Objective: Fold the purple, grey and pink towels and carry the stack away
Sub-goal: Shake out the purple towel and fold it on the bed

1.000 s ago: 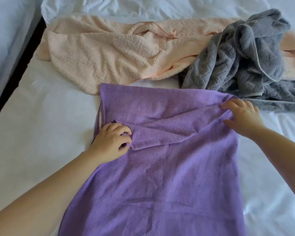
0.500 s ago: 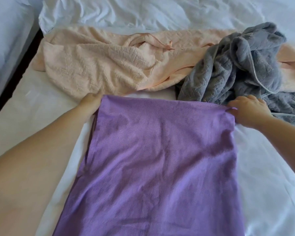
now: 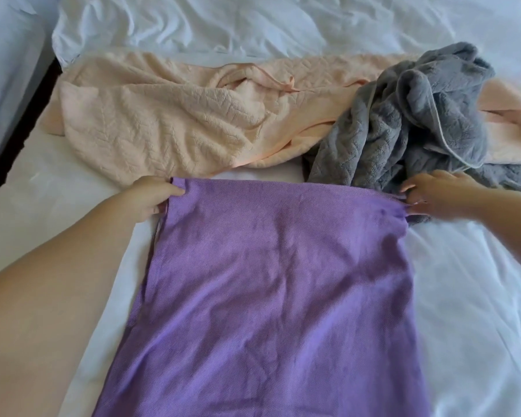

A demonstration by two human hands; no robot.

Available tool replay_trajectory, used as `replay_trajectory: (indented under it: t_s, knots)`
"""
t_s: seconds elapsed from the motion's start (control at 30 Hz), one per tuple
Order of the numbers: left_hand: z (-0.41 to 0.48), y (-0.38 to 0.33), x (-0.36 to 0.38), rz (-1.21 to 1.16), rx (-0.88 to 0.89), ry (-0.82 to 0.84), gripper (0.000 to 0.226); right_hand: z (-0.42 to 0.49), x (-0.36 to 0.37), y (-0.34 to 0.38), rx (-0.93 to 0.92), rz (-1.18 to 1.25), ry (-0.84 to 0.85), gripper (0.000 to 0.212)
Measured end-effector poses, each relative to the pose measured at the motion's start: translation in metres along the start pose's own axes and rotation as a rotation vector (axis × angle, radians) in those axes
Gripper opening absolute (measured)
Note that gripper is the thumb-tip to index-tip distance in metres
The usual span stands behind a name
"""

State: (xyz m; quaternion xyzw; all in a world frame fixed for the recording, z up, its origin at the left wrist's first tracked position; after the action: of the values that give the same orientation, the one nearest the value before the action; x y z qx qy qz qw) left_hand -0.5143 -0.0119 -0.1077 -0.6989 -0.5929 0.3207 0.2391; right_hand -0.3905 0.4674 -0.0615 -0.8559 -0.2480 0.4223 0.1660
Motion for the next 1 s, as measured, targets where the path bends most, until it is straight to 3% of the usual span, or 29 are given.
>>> replay_trajectory:
  t_s: [0.07,0.17,0.27,0.37,0.47,0.63,0.83,1.0]
  knots:
    - [-0.004,-0.005,-0.004,-0.042,0.001,0.026,0.017,0.001,0.001,0.001,0.025,0.230,-0.079,0.030]
    - [-0.008,-0.018,-0.013,-0.073,0.144,-0.036,0.008,-0.009,-0.005,-0.009,0.137,0.637,-0.296,0.009]
    - [-0.017,-0.034,-0.024,-0.139,0.235,-0.026,0.012,-0.025,-0.014,-0.024,0.143,0.870,-0.332,0.015]
    - [-0.025,-0.047,-0.037,-0.226,0.251,-0.021,0.006,-0.035,-0.022,-0.035,0.084,0.724,-0.246,0.024]
    - [-0.033,-0.061,-0.044,-0.240,0.283,0.001,0.004,-0.040,-0.032,-0.048,0.125,0.595,-0.209,0.003]
    - [-0.030,-0.082,-0.041,-0.133,0.366,-0.104,0.019,-0.032,-0.057,-0.063,0.230,0.449,-0.210,0.016]
    - [-0.005,-0.085,-0.026,-0.007,0.452,-0.204,0.030,0.002,-0.056,-0.051,0.287,0.435,-0.203,0.018]
    - [0.024,-0.073,-0.016,0.055,0.483,-0.344,0.030,0.026,-0.037,-0.036,0.496,0.459,-0.258,0.013]
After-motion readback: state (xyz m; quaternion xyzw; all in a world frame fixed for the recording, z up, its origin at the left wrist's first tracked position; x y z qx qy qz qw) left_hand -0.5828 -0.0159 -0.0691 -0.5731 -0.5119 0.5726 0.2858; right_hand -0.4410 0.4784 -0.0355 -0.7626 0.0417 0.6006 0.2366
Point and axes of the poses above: each hand's wrist, its own z-axis towards the middle knuckle, its own x-axis out of the palm, y = z × x, the point moved 2 cm from there along z, towards the middle knuckle, and after that the axes turned 15 degrees about -z, right-handed, at the moved point
